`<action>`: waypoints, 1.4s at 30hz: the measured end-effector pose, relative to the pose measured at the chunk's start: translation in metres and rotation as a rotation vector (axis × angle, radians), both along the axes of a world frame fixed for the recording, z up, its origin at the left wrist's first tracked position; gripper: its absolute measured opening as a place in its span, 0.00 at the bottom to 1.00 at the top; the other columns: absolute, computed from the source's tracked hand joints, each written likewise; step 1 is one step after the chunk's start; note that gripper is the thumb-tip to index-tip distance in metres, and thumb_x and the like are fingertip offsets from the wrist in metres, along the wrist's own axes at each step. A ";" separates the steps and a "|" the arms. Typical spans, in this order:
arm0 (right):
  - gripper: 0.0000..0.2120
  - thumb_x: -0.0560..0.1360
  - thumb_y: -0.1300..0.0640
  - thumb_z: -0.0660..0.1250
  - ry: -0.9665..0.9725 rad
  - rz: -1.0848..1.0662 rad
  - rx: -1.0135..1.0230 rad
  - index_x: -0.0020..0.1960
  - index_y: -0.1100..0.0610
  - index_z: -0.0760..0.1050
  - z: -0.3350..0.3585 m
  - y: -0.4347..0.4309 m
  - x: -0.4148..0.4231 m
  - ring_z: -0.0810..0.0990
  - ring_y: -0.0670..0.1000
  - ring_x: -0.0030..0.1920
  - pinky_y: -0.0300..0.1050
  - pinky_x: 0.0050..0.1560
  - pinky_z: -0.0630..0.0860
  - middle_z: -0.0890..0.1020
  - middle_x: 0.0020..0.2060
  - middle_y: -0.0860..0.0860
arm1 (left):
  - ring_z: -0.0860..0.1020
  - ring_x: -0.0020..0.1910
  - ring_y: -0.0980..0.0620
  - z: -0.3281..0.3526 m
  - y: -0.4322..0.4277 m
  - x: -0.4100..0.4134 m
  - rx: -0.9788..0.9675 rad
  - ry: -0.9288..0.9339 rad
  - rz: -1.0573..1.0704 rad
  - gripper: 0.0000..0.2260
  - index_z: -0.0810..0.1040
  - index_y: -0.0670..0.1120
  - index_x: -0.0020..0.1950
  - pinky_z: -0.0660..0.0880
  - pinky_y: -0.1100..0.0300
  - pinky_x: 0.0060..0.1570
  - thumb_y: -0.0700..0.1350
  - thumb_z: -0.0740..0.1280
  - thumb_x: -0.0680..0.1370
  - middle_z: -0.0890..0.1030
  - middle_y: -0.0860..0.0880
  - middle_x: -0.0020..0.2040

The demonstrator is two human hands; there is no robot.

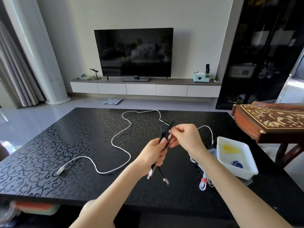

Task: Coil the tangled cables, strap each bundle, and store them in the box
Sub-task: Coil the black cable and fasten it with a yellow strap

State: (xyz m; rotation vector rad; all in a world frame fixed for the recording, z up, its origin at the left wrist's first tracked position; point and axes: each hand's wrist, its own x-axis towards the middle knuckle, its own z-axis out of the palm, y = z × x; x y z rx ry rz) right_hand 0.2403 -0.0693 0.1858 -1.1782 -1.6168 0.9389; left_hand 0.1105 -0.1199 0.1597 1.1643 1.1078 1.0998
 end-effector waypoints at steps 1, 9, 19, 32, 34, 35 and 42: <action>0.11 0.78 0.63 0.62 0.009 -0.006 0.019 0.40 0.62 0.79 -0.001 -0.002 0.000 0.82 0.51 0.28 0.45 0.33 0.80 0.82 0.32 0.56 | 0.58 0.22 0.57 0.002 0.001 0.001 -0.006 -0.006 0.015 0.13 0.68 0.44 0.42 0.56 0.66 0.20 0.47 0.53 0.84 0.62 0.54 0.26; 0.26 0.70 0.68 0.65 -0.621 0.227 0.920 0.66 0.51 0.71 -0.047 -0.051 0.030 0.79 0.53 0.41 0.49 0.37 0.77 0.79 0.48 0.51 | 0.57 0.15 0.60 0.024 0.021 -0.008 -0.190 -0.673 0.147 0.17 0.64 0.45 0.37 0.53 0.69 0.13 0.48 0.50 0.84 0.60 0.53 0.21; 0.04 0.74 0.59 0.69 0.122 0.265 0.309 0.45 0.52 0.81 -0.030 -0.054 0.020 0.78 0.43 0.33 0.36 0.38 0.75 0.81 0.35 0.49 | 0.57 0.19 0.58 0.023 0.017 -0.008 -0.046 -0.256 0.154 0.15 0.63 0.46 0.37 0.55 0.67 0.17 0.45 0.53 0.83 0.61 0.52 0.25; 0.09 0.69 0.61 0.74 0.352 0.086 -0.154 0.42 0.62 0.75 -0.024 -0.039 0.004 0.73 0.45 0.25 0.36 0.24 0.68 0.80 0.26 0.51 | 0.65 0.22 0.56 0.009 -0.004 -0.004 0.198 0.359 -0.040 0.15 0.67 0.45 0.39 0.63 0.64 0.24 0.46 0.51 0.84 0.71 0.54 0.24; 0.12 0.67 0.57 0.77 0.283 0.048 -0.170 0.41 0.59 0.74 -0.024 -0.037 0.006 0.71 0.45 0.25 0.35 0.25 0.66 0.79 0.29 0.52 | 0.60 0.23 0.58 0.008 -0.005 -0.005 0.134 0.241 -0.068 0.15 0.68 0.45 0.39 0.58 0.66 0.24 0.46 0.52 0.84 0.66 0.54 0.25; 0.15 0.66 0.55 0.77 0.237 0.037 -0.184 0.42 0.58 0.73 -0.024 -0.035 0.008 0.70 0.44 0.26 0.35 0.26 0.66 0.78 0.32 0.52 | 0.59 0.24 0.58 0.008 -0.005 -0.006 0.110 0.198 -0.084 0.16 0.69 0.44 0.39 0.58 0.66 0.24 0.47 0.52 0.84 0.64 0.54 0.26; 0.31 0.60 0.49 0.80 0.367 0.443 -0.348 0.57 0.58 0.73 -0.024 -0.033 0.023 0.67 0.45 0.31 0.38 0.28 0.59 0.75 0.34 0.51 | 0.58 0.25 0.57 0.006 -0.011 -0.009 -0.018 -0.002 -0.349 0.17 0.68 0.44 0.38 0.58 0.68 0.23 0.50 0.52 0.84 0.62 0.53 0.27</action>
